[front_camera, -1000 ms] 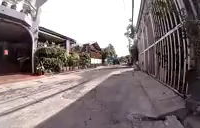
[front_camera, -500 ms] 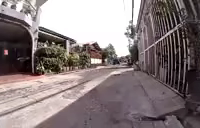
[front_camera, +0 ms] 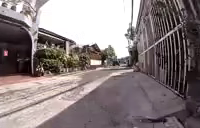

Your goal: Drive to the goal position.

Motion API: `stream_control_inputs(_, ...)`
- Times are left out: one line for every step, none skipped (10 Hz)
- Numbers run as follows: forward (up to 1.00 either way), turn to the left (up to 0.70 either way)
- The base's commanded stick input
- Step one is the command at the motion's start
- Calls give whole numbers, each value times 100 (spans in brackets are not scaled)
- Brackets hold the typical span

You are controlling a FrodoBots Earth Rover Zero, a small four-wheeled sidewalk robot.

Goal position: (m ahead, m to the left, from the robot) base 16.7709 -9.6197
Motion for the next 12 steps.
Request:
stream_control_inputs(70, 0)
stream_control_inputs(70, 0)
stream_control_inputs(70, 0)
stream_control_inputs(70, 0)
stream_control_inputs(70, 0)
stream_control_inputs(70, 0)
stream_control_inputs(70, 0)
stream_control_inputs(70, -4)
stream_control_inputs(70, -17)
stream_control_inputs(70, -33)
stream_control_inputs(70, -2)
stream_control_inputs(70, 0)
